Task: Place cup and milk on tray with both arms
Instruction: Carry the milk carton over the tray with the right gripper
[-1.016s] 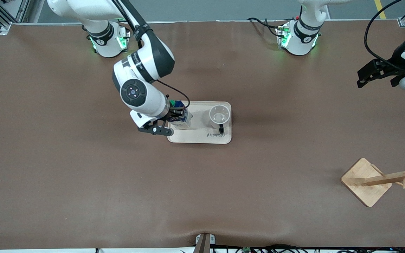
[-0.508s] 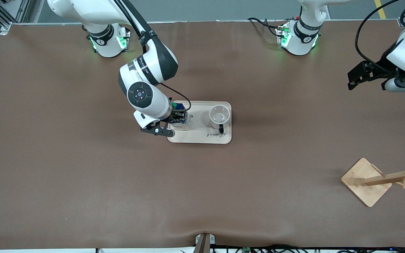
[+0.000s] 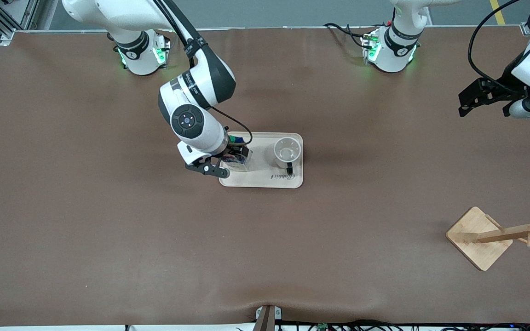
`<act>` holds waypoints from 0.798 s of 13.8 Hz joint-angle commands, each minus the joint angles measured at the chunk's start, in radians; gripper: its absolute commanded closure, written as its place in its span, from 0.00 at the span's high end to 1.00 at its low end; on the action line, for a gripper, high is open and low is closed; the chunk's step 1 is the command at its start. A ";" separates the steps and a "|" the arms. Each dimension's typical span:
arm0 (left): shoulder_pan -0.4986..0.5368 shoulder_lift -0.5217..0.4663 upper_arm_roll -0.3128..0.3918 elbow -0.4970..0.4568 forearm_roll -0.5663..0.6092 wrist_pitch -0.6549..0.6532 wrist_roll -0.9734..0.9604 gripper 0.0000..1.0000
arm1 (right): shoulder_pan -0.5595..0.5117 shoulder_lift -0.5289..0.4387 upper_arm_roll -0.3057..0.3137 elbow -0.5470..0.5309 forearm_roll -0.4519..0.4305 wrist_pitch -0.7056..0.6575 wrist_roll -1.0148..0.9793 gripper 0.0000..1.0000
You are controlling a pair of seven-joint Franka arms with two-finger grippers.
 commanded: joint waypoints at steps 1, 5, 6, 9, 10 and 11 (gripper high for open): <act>0.000 -0.002 -0.002 0.005 -0.003 -0.002 -0.004 1.00 | 0.013 -0.010 -0.010 -0.006 -0.018 -0.003 0.030 1.00; -0.003 0.009 -0.005 0.007 0.000 0.003 0.002 1.00 | 0.010 -0.018 -0.010 0.043 -0.004 -0.054 0.040 1.00; -0.005 0.009 -0.007 0.007 -0.001 0.001 -0.003 1.00 | 0.007 -0.018 -0.010 0.086 -0.004 -0.106 0.058 1.00; 0.000 0.004 -0.007 0.007 -0.001 -0.005 0.000 1.00 | -0.006 -0.015 -0.014 0.223 -0.014 -0.314 0.083 1.00; -0.002 0.004 -0.007 0.007 -0.001 -0.006 -0.003 1.00 | -0.019 -0.018 -0.020 0.256 -0.019 -0.366 0.098 1.00; -0.003 0.004 -0.007 0.007 -0.001 -0.006 -0.004 1.00 | -0.026 -0.021 -0.034 0.284 -0.019 -0.417 0.134 1.00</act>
